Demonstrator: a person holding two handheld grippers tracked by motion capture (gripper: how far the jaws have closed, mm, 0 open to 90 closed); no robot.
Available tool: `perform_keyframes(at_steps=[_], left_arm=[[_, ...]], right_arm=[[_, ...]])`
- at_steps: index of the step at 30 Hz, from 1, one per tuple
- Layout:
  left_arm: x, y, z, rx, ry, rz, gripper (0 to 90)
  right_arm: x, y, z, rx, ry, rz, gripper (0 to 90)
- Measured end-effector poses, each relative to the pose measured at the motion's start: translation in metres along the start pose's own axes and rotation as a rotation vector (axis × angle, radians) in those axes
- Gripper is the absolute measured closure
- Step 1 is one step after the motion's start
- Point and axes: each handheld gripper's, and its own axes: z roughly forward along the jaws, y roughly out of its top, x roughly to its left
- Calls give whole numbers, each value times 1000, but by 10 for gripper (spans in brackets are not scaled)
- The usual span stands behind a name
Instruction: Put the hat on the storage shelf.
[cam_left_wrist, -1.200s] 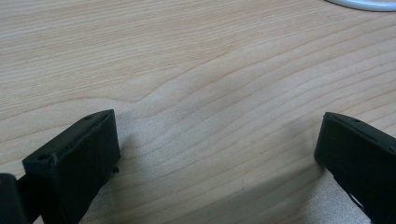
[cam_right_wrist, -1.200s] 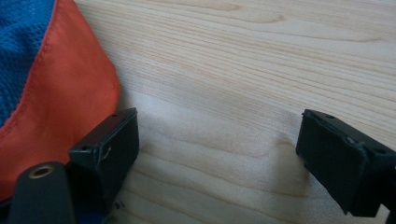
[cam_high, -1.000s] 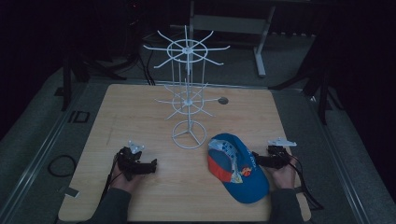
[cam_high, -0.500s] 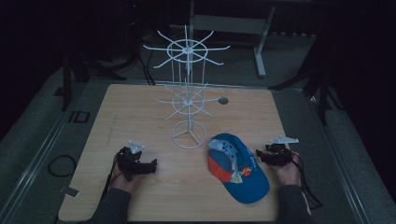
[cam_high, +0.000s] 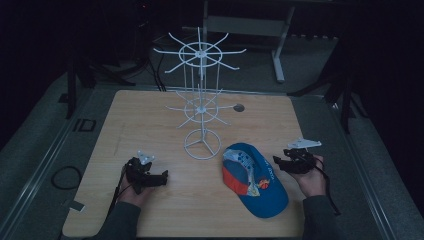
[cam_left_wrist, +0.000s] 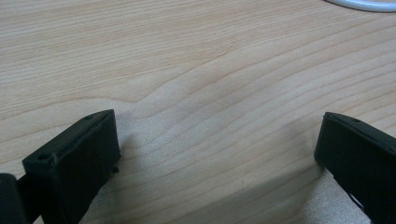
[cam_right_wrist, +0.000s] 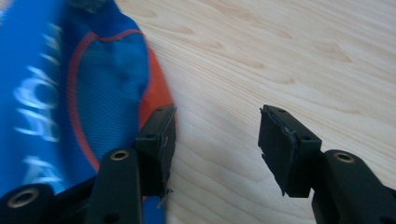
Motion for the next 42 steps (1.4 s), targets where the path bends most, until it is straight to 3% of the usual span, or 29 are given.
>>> perform_keyframes(at_steps=[8, 13, 21, 24, 33, 42], left_arm=[[0, 0, 0, 0, 0, 0, 0], [0, 0, 0, 0, 0, 0, 1], [0, 0, 0, 0, 0, 0, 1], [0, 0, 0, 0, 0, -1, 0], [0, 0, 0, -2, -1, -2, 1], [0, 0, 0, 1, 1, 3, 1]], right_arm=[[13, 15, -16, 7, 40, -36, 451], [18, 24, -22, 23, 38, -71, 458], [23, 40, -30, 15, 67, -69, 471], [25, 46, -31, 16, 99, -63, 467], [36, 60, -26, 37, 146, -82, 422], [43, 72, -7, 108, 177, -104, 412]])
